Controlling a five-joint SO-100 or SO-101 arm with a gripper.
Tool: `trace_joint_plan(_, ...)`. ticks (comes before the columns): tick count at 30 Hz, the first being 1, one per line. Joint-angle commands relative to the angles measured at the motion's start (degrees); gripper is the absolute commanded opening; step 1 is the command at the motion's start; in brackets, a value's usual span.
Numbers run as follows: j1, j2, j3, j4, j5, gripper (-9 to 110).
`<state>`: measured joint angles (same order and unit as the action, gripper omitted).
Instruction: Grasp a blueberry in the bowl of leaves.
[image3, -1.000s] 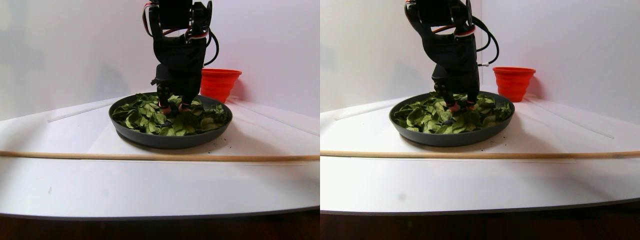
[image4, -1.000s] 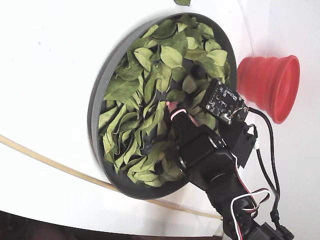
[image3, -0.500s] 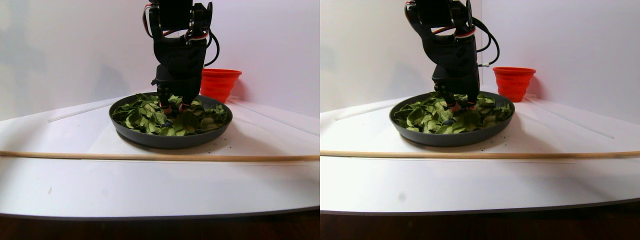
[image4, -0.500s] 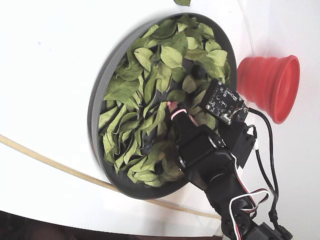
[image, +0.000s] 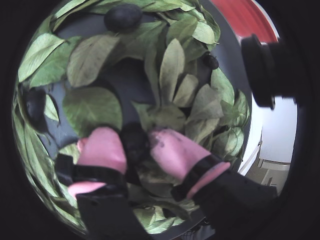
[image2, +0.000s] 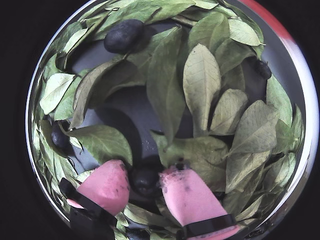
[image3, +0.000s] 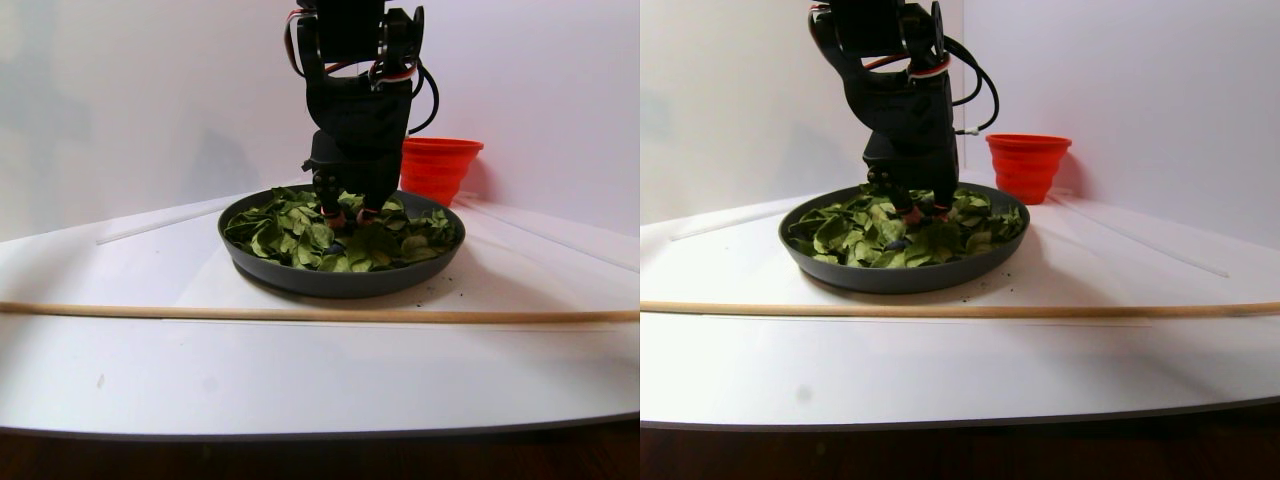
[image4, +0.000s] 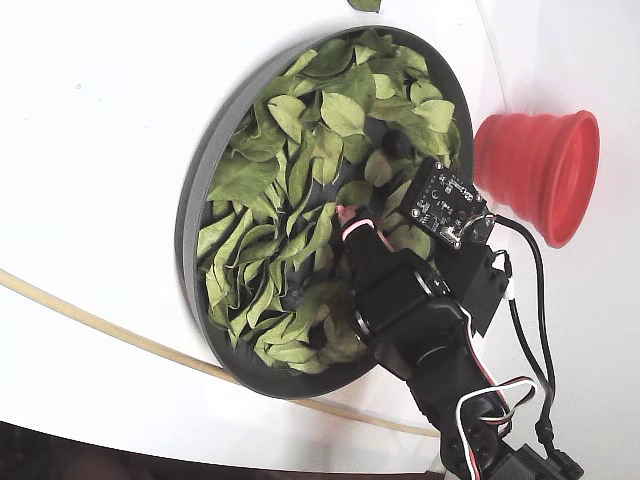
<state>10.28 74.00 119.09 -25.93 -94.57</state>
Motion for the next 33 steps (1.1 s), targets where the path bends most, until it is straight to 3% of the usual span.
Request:
trace_joint_plan(1, 1.14, 0.88, 1.05, -0.44, 0.0, 11)
trace_joint_plan(33, 0.53, 13.27, -1.93, 5.19, -2.2, 11)
